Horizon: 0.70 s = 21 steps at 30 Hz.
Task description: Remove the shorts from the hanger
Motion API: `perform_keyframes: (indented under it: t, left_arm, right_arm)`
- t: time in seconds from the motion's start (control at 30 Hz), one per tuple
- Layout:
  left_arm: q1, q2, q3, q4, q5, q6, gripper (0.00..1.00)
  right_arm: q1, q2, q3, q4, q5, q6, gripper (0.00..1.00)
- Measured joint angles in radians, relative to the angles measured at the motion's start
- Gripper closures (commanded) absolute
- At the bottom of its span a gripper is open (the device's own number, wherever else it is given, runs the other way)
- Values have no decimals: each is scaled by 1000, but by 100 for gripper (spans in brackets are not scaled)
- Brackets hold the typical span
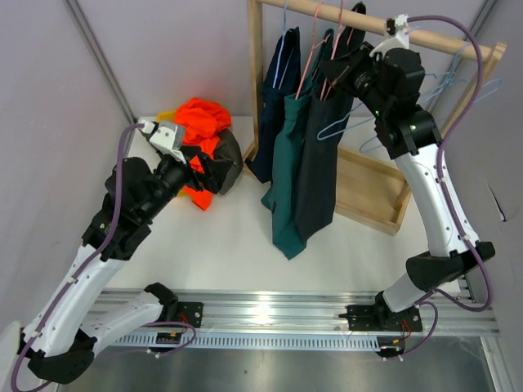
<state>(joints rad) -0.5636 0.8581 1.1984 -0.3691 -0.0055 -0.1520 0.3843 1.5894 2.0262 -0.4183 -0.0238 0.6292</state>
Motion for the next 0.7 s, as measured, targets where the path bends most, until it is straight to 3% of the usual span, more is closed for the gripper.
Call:
perform_keyframes:
  t: [0.27,0.5,0.7]
  left_arm:
    - [-145,17,11,2,-17,2,0]
    - [-508,112,10,102,-96,31,1]
    - [-639,251,19,183,-183,56,1]
  right_arm:
    - [10,-82,20,-90,2,-3,100]
    - [101,-239,-106,-87,44,7,100]
    - [215,-309,-142,-87,119,20,100]
